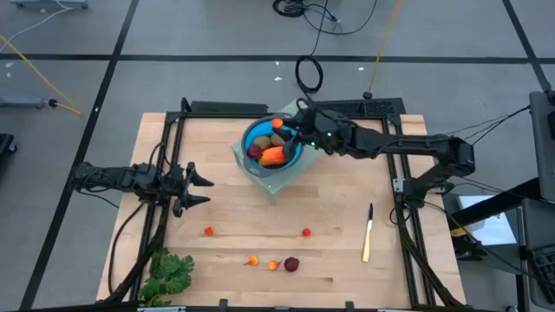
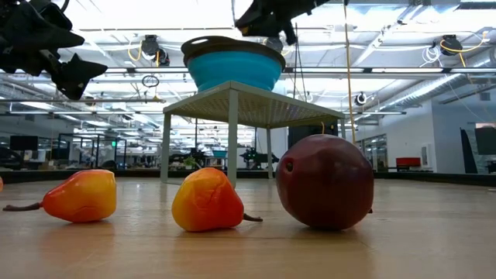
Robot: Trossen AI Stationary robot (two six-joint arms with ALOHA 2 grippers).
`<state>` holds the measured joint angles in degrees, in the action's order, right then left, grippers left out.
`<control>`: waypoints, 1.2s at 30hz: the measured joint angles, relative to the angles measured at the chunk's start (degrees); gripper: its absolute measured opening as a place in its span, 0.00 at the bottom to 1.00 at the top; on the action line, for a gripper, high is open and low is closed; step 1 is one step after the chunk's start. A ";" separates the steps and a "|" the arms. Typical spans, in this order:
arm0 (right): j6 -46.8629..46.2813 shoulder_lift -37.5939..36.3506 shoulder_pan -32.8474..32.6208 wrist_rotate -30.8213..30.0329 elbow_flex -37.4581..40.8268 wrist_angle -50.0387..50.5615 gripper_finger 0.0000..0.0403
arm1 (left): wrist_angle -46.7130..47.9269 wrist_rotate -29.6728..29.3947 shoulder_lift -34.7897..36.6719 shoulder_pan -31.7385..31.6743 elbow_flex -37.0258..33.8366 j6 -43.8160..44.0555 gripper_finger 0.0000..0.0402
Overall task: Pick & Place Fruit
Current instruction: Put the red yellow peach into the blue strainer bowl on the shelf
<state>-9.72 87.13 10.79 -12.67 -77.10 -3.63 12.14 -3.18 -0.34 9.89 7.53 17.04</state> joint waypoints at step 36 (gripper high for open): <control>-3.07 7.29 5.42 11.31 -1.40 5.92 0.32 | 0.04 0.05 -0.02 0.00 0.00 -0.11 0.66</control>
<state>-12.79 94.43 16.21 -1.37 -78.50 2.29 12.19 -3.13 -0.36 9.89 7.53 16.93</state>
